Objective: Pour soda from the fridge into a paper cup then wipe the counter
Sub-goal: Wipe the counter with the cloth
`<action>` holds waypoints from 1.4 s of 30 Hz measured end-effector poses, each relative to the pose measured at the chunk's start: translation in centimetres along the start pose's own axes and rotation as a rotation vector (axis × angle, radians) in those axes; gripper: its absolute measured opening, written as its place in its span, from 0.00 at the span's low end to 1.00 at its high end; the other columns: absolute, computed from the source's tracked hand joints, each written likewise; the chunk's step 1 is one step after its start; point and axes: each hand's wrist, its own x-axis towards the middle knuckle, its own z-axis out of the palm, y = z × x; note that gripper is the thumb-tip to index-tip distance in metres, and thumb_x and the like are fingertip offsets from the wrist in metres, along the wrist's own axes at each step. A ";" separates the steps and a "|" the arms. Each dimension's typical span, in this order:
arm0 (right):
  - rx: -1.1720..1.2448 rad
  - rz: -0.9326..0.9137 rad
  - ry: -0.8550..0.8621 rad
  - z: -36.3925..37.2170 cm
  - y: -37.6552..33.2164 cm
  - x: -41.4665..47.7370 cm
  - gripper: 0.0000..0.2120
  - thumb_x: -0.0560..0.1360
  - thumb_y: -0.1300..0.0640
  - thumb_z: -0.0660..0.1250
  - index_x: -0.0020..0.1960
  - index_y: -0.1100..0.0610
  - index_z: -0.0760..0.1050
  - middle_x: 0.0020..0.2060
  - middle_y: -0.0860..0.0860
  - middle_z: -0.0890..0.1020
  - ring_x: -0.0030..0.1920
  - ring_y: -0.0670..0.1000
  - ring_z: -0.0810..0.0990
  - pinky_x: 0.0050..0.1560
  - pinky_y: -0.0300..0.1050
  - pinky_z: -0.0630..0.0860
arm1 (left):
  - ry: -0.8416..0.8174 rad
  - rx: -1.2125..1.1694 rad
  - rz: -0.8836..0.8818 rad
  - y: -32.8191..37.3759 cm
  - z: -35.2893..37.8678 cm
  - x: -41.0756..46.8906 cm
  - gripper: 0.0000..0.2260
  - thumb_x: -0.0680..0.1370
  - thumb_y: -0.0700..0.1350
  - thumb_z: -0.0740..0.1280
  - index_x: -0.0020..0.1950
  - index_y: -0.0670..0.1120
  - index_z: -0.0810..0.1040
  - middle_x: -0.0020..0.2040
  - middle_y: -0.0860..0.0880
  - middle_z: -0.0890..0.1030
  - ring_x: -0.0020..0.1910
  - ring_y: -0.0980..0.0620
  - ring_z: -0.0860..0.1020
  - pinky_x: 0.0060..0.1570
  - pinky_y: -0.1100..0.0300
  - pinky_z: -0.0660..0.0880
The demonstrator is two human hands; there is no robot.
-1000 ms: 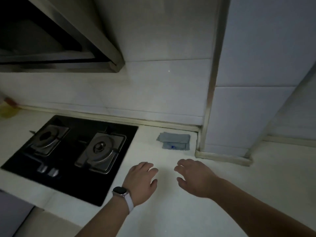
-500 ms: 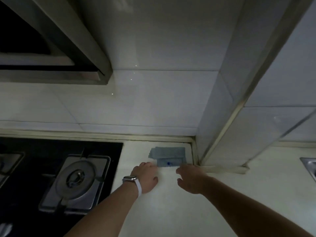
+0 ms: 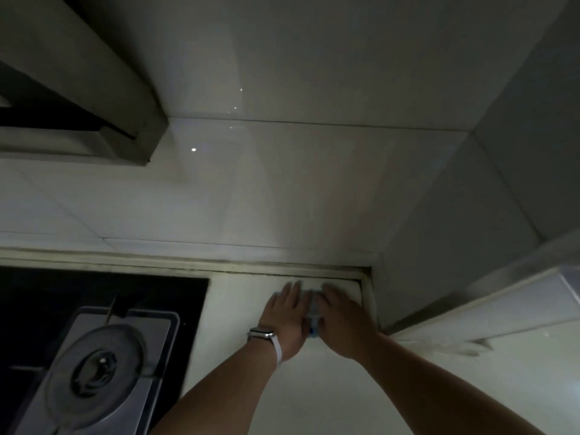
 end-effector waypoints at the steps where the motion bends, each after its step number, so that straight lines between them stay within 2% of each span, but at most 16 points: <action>1: -0.019 -0.019 0.015 0.5 0.2 0.4 0.29 0.79 0.50 0.60 0.78 0.55 0.57 0.77 0.54 0.59 0.76 0.55 0.59 0.74 0.49 0.59 | 0.004 -0.010 -0.008 -0.2 0.2 0.3 0.30 0.82 0.53 0.55 0.81 0.51 0.46 0.81 0.45 0.45 0.80 0.45 0.44 0.77 0.50 0.45; 3: -0.040 -0.050 0.030 1.5 0.5 0.8 0.30 0.76 0.50 0.63 0.76 0.57 0.63 0.75 0.56 0.65 0.74 0.57 0.64 0.73 0.51 0.61 | 0.007 -0.027 -0.016 -0.6 0.7 0.6 0.30 0.82 0.53 0.55 0.81 0.52 0.45 0.81 0.47 0.43 0.79 0.46 0.42 0.77 0.52 0.44; 5: -0.018 -0.050 0.015 2.4 0.9 0.9 0.30 0.68 0.49 0.70 0.69 0.57 0.73 0.67 0.56 0.76 0.66 0.57 0.75 0.66 0.52 0.71 | -0.019 -0.024 -0.016 -0.9 1.2 0.6 0.29 0.82 0.54 0.54 0.80 0.52 0.44 0.81 0.48 0.42 0.79 0.48 0.41 0.77 0.52 0.41; 7: -0.014 -0.017 0.019 2.9 1.1 0.9 0.30 0.63 0.48 0.73 0.64 0.55 0.77 0.62 0.54 0.79 0.62 0.57 0.79 0.60 0.52 0.76 | -0.030 -0.019 -0.018 -1.0 1.6 0.5 0.29 0.83 0.55 0.52 0.80 0.52 0.44 0.81 0.48 0.42 0.79 0.48 0.40 0.77 0.53 0.40; 9: -0.009 -0.025 0.041 3.4 1.1 0.9 0.29 0.69 0.48 0.68 0.69 0.56 0.73 0.68 0.55 0.75 0.68 0.58 0.74 0.67 0.53 0.69 | -0.028 -0.020 -0.034 -0.9 1.9 0.5 0.28 0.83 0.55 0.51 0.80 0.52 0.43 0.81 0.48 0.41 0.79 0.48 0.39 0.77 0.53 0.40; 11: 0.011 -0.029 0.033 3.7 1.0 0.9 0.30 0.77 0.49 0.60 0.77 0.55 0.61 0.77 0.54 0.61 0.77 0.57 0.58 0.75 0.51 0.51 | -0.037 -0.009 -0.050 -0.7 2.1 0.6 0.28 0.83 0.55 0.50 0.80 0.51 0.42 0.81 0.48 0.40 0.79 0.48 0.38 0.77 0.52 0.40; 13: 0.017 -0.011 0.022 4.0 0.9 0.8 0.30 0.81 0.49 0.55 0.80 0.53 0.50 0.80 0.51 0.49 0.79 0.53 0.46 0.73 0.46 0.38 | -0.044 0.008 -0.058 -0.5 2.4 0.5 0.29 0.81 0.58 0.43 0.80 0.51 0.42 0.80 0.49 0.40 0.79 0.48 0.38 0.77 0.52 0.39; 16: 0.020 0.009 -0.013 4.4 0.6 0.2 0.30 0.82 0.48 0.52 0.80 0.52 0.46 0.80 0.50 0.45 0.79 0.51 0.42 0.71 0.44 0.34 | -0.020 -0.018 -0.068 -0.2 2.9 -0.3 0.34 0.74 0.60 0.37 0.80 0.52 0.43 0.81 0.49 0.41 0.79 0.49 0.39 0.75 0.54 0.37; 18: 0.015 0.012 -0.035 4.8 0.3 -0.7 0.30 0.80 0.48 0.51 0.80 0.53 0.49 0.80 0.51 0.48 0.79 0.53 0.46 0.73 0.46 0.37 | -0.009 -0.041 -0.080 0.2 3.4 -1.2 0.35 0.73 0.60 0.38 0.80 0.52 0.45 0.81 0.48 0.44 0.79 0.48 0.41 0.74 0.54 0.37; 20: 0.001 0.032 -0.032 5.3 0.0 -2.1 0.31 0.77 0.45 0.49 0.78 0.54 0.59 0.78 0.54 0.58 0.77 0.56 0.57 0.74 0.50 0.49 | -0.007 -0.040 -0.086 0.7 3.9 -2.4 0.35 0.74 0.60 0.41 0.80 0.51 0.48 0.81 0.47 0.47 0.80 0.46 0.44 0.74 0.53 0.40; 22: -0.024 0.050 -0.057 6.2 -0.4 -3.6 0.32 0.75 0.43 0.49 0.76 0.54 0.63 0.75 0.55 0.65 0.75 0.57 0.63 0.74 0.54 0.55 | -0.003 -0.025 -0.085 1.2 4.3 -3.9 0.32 0.77 0.60 0.45 0.80 0.50 0.50 0.81 0.47 0.49 0.80 0.45 0.46 0.75 0.51 0.43; 25: -0.048 0.044 -0.053 7.2 -1.4 -6.1 0.29 0.73 0.44 0.63 0.72 0.55 0.70 0.70 0.55 0.73 0.72 0.57 0.70 0.70 0.55 0.65 | -0.012 -0.025 -0.085 2.1 5.0 -6.6 0.29 0.81 0.56 0.54 0.80 0.50 0.50 0.81 0.48 0.48 0.80 0.45 0.45 0.76 0.50 0.45; 28: -0.080 0.030 -0.036 8.6 -2.2 -8.5 0.29 0.70 0.44 0.65 0.69 0.55 0.73 0.69 0.55 0.75 0.69 0.58 0.73 0.67 0.53 0.67 | -0.035 -0.031 -0.096 2.8 5.8 -9.4 0.29 0.82 0.55 0.55 0.80 0.51 0.49 0.81 0.49 0.46 0.80 0.47 0.43 0.76 0.50 0.44; 33: -0.037 0.001 -0.053 10.1 -4.3 -13.2 0.33 0.70 0.45 0.70 0.72 0.55 0.69 0.73 0.56 0.69 0.72 0.59 0.70 0.69 0.55 0.63 | -0.066 -0.043 -0.103 3.7 7.3 -15.1 0.30 0.81 0.55 0.56 0.80 0.52 0.47 0.81 0.50 0.45 0.79 0.48 0.41 0.77 0.53 0.43; 37: -0.036 -0.061 -0.053 11.3 -5.8 -16.8 0.31 0.82 0.46 0.54 0.80 0.53 0.46 0.80 0.53 0.46 0.79 0.56 0.44 0.73 0.52 0.38 | -0.095 -0.041 -0.121 4.5 8.6 -19.1 0.31 0.81 0.56 0.55 0.80 0.53 0.45 0.81 0.50 0.43 0.79 0.49 0.40 0.78 0.52 0.43; 42: -0.033 -0.084 -0.066 12.5 -7.1 -19.9 0.31 0.82 0.47 0.53 0.80 0.53 0.46 0.80 0.54 0.45 0.79 0.56 0.42 0.72 0.50 0.35 | -0.096 -0.056 -0.134 5.4 10.0 -22.9 0.31 0.81 0.57 0.54 0.80 0.53 0.44 0.81 0.51 0.42 0.79 0.49 0.39 0.78 0.51 0.42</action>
